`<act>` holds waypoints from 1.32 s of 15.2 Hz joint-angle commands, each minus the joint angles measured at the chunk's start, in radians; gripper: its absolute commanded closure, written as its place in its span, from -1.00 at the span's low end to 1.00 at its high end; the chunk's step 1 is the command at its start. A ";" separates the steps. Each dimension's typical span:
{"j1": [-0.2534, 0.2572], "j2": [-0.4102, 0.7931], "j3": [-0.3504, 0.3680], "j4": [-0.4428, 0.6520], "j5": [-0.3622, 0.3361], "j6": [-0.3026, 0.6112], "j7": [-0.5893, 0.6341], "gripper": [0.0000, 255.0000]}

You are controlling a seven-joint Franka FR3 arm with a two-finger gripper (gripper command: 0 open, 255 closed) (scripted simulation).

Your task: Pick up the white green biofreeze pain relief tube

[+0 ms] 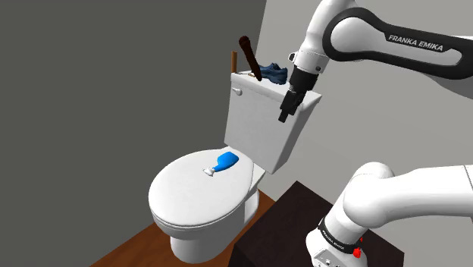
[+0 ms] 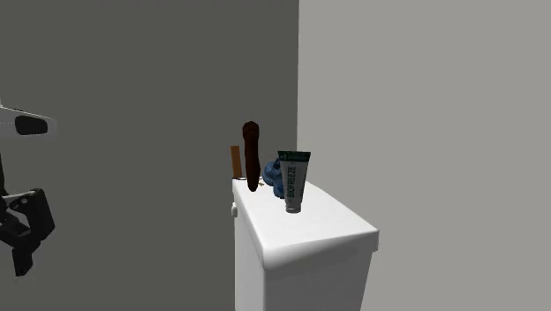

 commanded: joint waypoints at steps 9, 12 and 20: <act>-0.109 0.068 -0.015 -0.092 -0.101 0.352 0.057 -1.00; -0.154 0.108 -0.021 -0.110 -0.139 0.483 0.087 -1.00; -0.290 0.245 -0.033 -0.113 -0.250 0.817 0.193 -1.00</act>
